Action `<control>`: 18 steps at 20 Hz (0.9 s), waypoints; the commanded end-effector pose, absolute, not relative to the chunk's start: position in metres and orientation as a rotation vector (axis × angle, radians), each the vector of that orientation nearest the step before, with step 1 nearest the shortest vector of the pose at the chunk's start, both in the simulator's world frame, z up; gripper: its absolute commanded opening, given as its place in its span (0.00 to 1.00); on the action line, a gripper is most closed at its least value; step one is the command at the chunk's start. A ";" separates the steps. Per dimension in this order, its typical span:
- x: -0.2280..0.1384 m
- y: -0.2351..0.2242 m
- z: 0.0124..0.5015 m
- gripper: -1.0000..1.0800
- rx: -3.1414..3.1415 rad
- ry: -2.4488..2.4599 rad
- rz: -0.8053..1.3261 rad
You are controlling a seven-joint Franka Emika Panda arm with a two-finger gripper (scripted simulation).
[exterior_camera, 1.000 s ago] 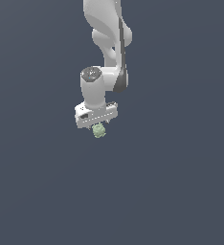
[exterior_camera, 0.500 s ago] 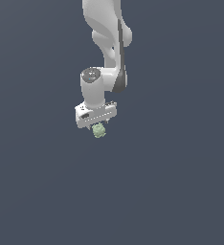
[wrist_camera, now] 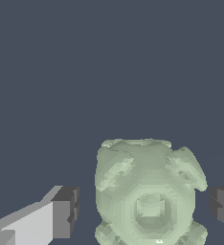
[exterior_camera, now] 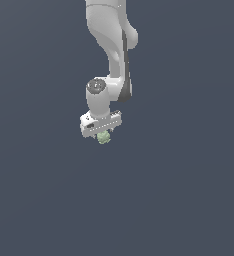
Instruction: Pick up the object and move it to a goal position.
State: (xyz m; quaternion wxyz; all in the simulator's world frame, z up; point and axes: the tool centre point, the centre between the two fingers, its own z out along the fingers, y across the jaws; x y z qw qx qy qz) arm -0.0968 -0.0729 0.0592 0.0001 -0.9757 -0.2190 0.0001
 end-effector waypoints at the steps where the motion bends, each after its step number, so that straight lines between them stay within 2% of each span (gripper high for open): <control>1: -0.097 -0.073 0.049 0.96 -3.065 -0.690 0.000; 7: -0.097 -0.073 0.040 0.96 -3.065 -0.691 0.000; 8: -0.097 -0.073 0.040 0.00 -3.065 -0.691 0.000; 18: -0.096 -0.073 0.040 0.00 -3.066 -0.690 -0.002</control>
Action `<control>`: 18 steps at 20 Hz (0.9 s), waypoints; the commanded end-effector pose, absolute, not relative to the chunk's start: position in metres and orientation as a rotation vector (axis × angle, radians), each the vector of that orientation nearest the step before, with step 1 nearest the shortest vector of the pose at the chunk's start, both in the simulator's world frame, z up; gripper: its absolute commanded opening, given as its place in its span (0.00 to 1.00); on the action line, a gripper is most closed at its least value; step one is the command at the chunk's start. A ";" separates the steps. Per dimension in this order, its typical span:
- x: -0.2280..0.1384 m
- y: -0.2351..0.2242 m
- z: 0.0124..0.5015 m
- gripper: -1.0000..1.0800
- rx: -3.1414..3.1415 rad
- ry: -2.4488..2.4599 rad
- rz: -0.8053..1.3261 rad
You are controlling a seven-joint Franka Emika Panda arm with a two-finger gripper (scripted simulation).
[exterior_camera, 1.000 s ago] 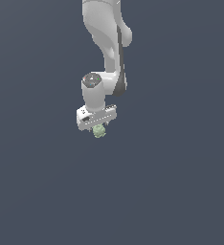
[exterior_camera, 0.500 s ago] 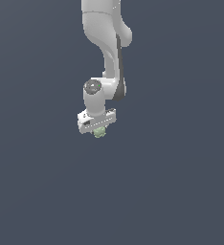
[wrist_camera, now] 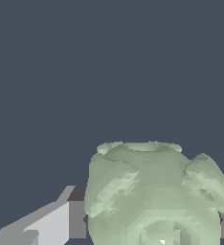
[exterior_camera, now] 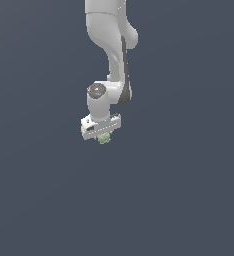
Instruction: Pick up the object and move it to a goal position.
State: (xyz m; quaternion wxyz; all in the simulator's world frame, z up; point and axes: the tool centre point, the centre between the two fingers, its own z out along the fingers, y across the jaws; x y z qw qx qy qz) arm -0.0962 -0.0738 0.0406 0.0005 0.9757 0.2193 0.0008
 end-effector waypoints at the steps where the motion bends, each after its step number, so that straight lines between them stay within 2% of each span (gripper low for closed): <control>1: -0.096 -0.073 0.041 0.00 3.064 0.689 0.002; 18: -0.094 -0.059 0.099 0.00 3.064 0.691 0.000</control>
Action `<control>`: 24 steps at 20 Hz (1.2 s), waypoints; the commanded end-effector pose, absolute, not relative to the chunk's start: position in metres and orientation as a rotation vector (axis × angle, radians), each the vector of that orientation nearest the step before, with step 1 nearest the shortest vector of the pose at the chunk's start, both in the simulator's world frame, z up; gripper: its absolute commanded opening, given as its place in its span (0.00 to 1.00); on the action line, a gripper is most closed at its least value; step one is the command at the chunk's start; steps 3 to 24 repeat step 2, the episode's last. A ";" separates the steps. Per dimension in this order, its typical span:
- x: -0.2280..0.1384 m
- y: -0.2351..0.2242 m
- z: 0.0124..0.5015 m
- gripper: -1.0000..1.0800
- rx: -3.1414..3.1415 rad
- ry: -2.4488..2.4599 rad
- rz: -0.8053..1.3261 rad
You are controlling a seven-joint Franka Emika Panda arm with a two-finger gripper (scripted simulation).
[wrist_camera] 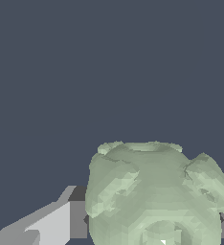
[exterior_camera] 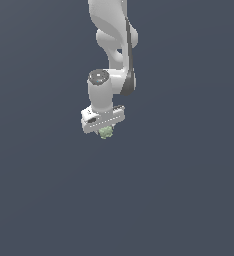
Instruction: Pick up the object and move it to a goal position.
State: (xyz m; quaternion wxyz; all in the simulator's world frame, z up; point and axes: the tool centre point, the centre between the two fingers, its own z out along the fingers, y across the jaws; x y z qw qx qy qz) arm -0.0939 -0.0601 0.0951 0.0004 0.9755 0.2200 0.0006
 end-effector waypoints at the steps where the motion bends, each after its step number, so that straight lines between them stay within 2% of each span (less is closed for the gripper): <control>1: -0.094 -0.059 0.100 0.00 3.064 0.691 0.000; 24: -0.094 -0.059 0.100 0.00 3.064 0.691 0.000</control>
